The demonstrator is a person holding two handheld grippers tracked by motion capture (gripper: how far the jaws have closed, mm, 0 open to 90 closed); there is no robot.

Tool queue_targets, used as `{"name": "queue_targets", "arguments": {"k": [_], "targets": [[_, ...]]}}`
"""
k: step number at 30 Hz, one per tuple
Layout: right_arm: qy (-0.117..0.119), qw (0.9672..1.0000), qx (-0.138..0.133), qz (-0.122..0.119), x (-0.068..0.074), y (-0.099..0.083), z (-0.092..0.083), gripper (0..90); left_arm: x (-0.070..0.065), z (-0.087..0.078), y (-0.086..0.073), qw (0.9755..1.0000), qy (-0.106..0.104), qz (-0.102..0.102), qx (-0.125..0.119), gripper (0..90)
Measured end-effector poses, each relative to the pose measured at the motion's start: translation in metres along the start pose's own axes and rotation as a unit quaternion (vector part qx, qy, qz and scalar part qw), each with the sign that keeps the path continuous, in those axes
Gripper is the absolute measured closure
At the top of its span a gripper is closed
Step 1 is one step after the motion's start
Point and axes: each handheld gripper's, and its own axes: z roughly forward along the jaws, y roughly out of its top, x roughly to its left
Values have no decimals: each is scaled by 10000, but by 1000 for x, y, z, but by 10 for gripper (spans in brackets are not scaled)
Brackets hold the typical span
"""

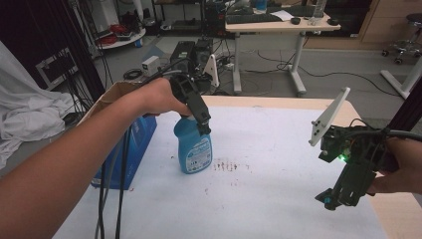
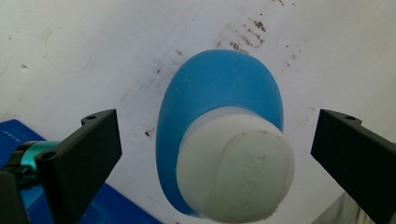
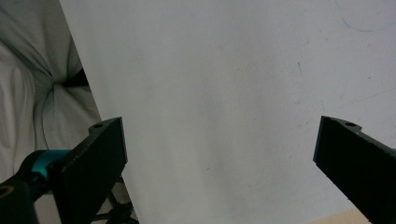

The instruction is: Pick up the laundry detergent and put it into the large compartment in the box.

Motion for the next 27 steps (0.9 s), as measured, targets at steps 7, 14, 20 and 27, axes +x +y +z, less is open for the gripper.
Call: {"name": "queue_targets", "arguments": {"k": [7,14,20,27], "targets": [[14,10000,3,11,-1,-1,1,18,0,7,2,10000,-16,76,39,96],[15,10000,10,31,-2,-2,1,18,0,10,3,9999,-43,60,107,128],[21,10000,-1,29,-2,-1,2,18,1,10,2,9999,-33,58,126,164],[23,10000,-8,20,-2,-1,2,18,3,10,1,9999,-26,59,112,226]]}}
